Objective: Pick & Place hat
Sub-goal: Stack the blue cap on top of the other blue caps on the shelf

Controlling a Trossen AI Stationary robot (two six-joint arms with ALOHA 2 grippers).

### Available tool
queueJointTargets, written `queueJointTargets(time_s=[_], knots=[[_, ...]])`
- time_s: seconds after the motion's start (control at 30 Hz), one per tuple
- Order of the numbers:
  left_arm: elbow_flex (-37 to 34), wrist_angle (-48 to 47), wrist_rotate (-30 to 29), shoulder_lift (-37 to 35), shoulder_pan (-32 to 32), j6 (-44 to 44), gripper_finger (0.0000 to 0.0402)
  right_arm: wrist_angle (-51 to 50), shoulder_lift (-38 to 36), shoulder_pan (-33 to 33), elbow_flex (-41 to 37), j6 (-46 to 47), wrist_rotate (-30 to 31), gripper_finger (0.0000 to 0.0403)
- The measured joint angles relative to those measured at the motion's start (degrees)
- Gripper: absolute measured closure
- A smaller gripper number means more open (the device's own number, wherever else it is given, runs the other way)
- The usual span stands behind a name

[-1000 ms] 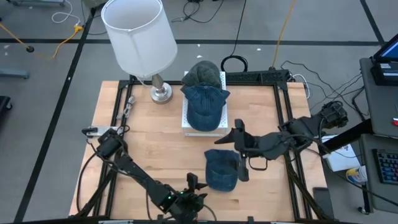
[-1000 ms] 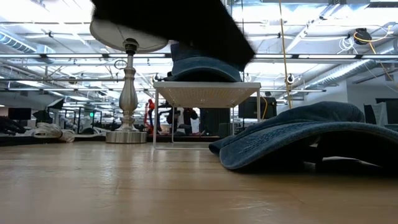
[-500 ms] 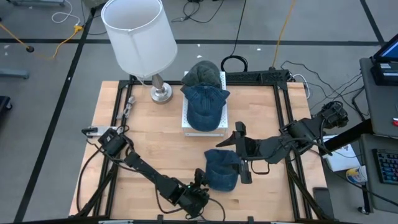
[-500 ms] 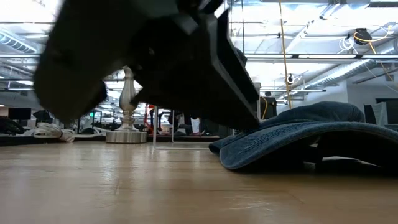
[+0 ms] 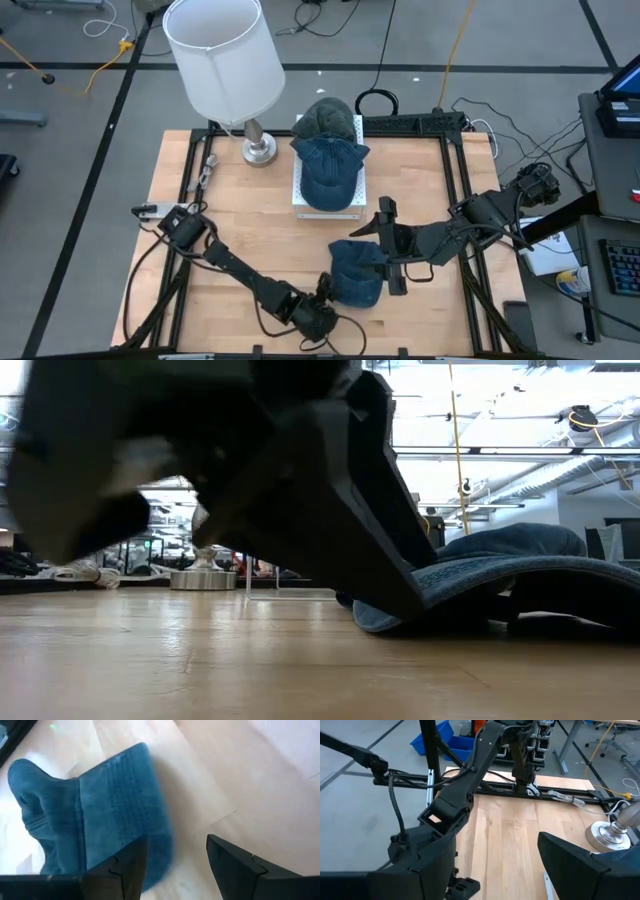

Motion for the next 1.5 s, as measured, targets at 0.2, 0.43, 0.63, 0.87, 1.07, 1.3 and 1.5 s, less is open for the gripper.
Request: queueJointTargets(time_s=[0.2, 0.43, 0.63, 0.87, 1.07, 1.3, 1.5], knots=[[0.0, 0.0, -3.2, 0.0, 0.0, -2.5, 0.0192, -0.1, 0.0, 0.0, 0.0, -0.1, 0.0, 0.0129], [0.0, 1.6, 2.1, 1.8, 1.8, -4.2, 0.0192, -0.1, 0.0, 0.0, 0.0, -0.3, 0.0, 0.0129], [0.0, 3.0, -7.2, 2.6, 1.5, -6.6, 0.0192, 0.6, 0.0, 0.0, -2.1, -0.7, 0.3, 0.0129], [0.0, 2.9, -13.1, 2.6, 1.6, -14.1, 0.0192, 2.2, 0.1, 0.2, -4.8, -1.5, 2.3, 0.0129], [0.0, 2.9, -15.7, 2.6, 1.5, -19.9, 0.0192, 5.4, 0.1, 0.2, -5.8, -3.5, 4.7, 0.0129], [0.0, 3.0, -20.4, 2.6, 1.2, -23.7, 0.0192, 8.2, 0.1, 0.3, -5.8, -6.5, 4.6, 0.0129], [0.0, 3.0, -14.3, 2.6, 1.4, -22.8, 0.0192, 8.4, 0.1, 0.3, -5.8, -6.7, 4.6, 0.0129]])
